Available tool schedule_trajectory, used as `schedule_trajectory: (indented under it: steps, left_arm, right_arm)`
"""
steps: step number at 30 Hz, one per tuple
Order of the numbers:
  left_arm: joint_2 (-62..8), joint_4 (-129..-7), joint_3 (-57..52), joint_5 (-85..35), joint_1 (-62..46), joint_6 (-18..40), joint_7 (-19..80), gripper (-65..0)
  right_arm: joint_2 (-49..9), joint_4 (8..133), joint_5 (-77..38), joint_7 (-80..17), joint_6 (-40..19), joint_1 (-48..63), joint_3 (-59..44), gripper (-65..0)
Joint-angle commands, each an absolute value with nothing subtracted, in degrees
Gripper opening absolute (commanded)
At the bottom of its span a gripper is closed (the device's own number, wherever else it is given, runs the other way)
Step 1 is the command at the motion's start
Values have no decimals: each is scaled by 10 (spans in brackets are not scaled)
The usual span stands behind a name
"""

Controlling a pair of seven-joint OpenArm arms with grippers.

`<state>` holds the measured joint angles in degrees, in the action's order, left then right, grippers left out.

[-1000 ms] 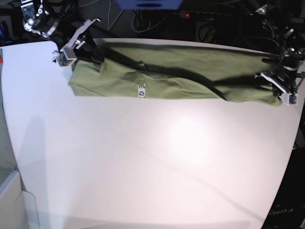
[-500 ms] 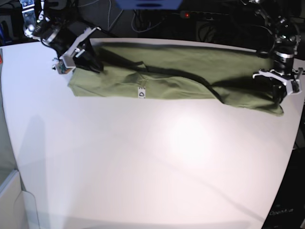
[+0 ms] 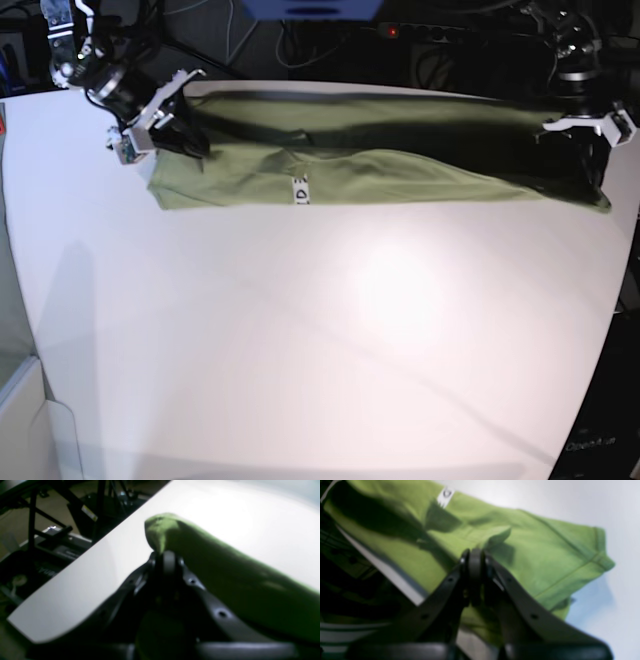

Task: Fold the T-shirt properly
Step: 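Hold the strip ends with both grippers and pull them apart to straighten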

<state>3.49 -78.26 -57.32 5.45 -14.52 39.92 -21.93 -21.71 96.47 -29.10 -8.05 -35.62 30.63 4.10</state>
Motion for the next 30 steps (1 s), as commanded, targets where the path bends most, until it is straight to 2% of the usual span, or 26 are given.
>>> schedule_trajectory:
  steps: [1,10,14,30]
  left_arm:
    - [29,-780,-575,42,-152,400,-261,-627]
    - [25,-670,-575,46,-154,400,-469,-627]
    - [5,-630,-575,46,-150,400,-524,-627]
    - [-3,-620,-574,46,-133,400,-531,-624]
  right_arm:
    - [-222,963,-298,-70,-359,302,37,-644]
    - [-223,941,-298,-70,-359,283,37,-644]
    - [-223,941,-298,-71,-359,277,37,-644]
    - [-223,941,-298,-72,-359,276,37,-644]
